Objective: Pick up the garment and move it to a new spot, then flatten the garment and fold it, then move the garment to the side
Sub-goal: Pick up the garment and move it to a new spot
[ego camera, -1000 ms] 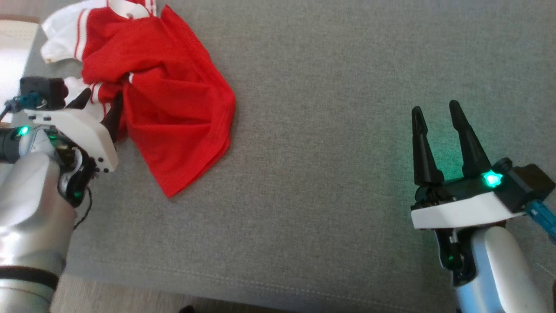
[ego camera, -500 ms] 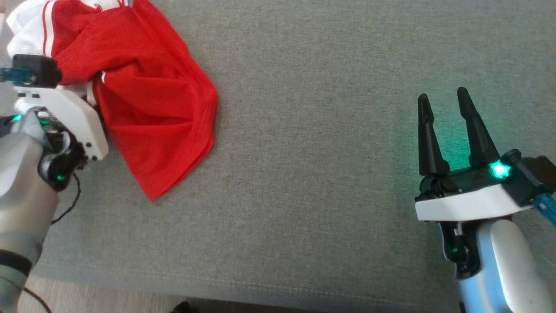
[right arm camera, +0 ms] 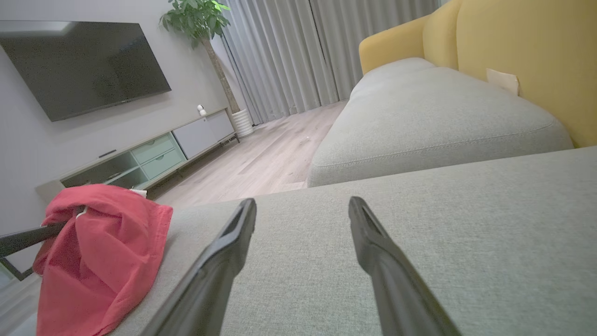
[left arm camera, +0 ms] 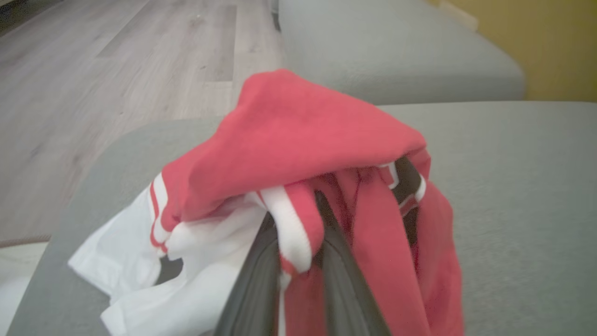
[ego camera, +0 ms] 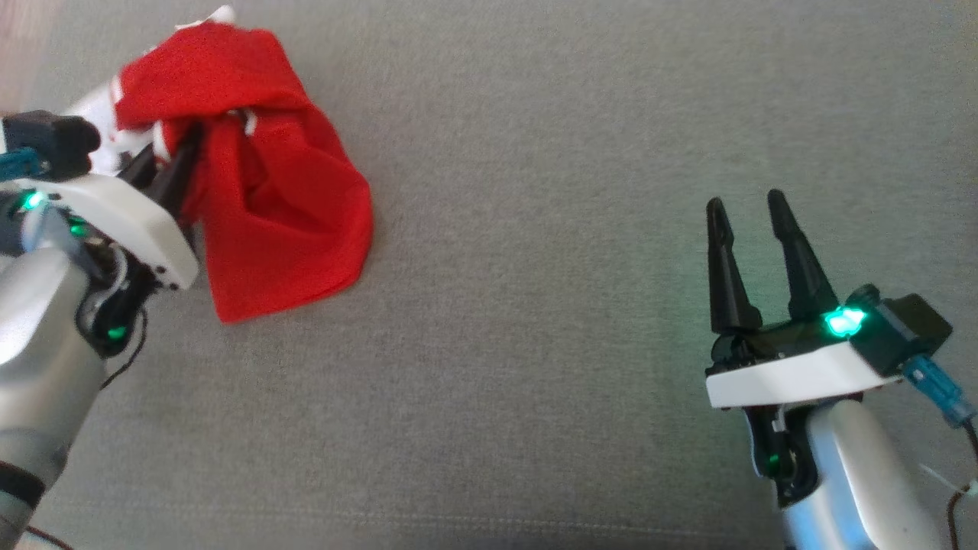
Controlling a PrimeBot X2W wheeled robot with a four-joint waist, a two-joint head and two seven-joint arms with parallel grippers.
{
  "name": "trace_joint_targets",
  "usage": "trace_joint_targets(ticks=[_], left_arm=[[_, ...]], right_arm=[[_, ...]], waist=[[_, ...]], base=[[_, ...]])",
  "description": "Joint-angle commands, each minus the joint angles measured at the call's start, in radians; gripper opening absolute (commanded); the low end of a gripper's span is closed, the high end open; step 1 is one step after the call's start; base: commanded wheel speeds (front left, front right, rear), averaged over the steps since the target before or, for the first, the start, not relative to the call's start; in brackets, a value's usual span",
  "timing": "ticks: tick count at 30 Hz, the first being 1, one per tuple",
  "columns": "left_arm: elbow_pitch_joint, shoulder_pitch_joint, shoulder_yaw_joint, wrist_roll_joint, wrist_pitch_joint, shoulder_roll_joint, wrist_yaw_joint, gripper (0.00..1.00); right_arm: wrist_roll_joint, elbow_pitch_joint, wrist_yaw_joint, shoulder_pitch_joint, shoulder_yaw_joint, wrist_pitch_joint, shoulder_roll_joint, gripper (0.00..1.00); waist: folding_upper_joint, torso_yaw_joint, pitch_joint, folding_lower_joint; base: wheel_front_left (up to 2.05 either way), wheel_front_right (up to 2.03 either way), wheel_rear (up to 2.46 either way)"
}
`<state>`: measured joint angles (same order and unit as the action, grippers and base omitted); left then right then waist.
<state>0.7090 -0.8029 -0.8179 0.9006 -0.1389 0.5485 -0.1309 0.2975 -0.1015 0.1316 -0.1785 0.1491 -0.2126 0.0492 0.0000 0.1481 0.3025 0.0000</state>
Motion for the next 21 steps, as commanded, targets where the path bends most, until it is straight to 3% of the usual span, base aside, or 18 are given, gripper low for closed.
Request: trace_joint_targets(ticks=[1, 9, 21], left_arm=[[-0.039, -0.027, 0.034, 0.008, -0.029, 0.053, 0.0, 0.0], [-0.186, -0.019, 0.015, 0.003, -0.093, -0.027, 0.005, 0.0], [-0.342, -0.135, 0.022, -0.011, -0.089, -0.187, 0.081, 0.0]], right_arm=[[0.012, 0.021, -0.001, -0.007, 0.031, -0.014, 0.001, 1.0], [0.065, -0.034, -0.001, 0.004, 0.061, -0.041, 0.001, 1.0], [0.145, -0.044, -0.001, -0.015, 0.116, -0.049, 0.001, 1.0]], waist=[[0.0, -0.033, -0.047, 0.0], [0.0, -0.105, -0.13, 0.0], [0.0, -0.268, -0.166, 0.0]], base=[[0.0, 0.0, 0.0], [0.0, 0.0, 0.0], [0.0, 0.0, 0.0]])
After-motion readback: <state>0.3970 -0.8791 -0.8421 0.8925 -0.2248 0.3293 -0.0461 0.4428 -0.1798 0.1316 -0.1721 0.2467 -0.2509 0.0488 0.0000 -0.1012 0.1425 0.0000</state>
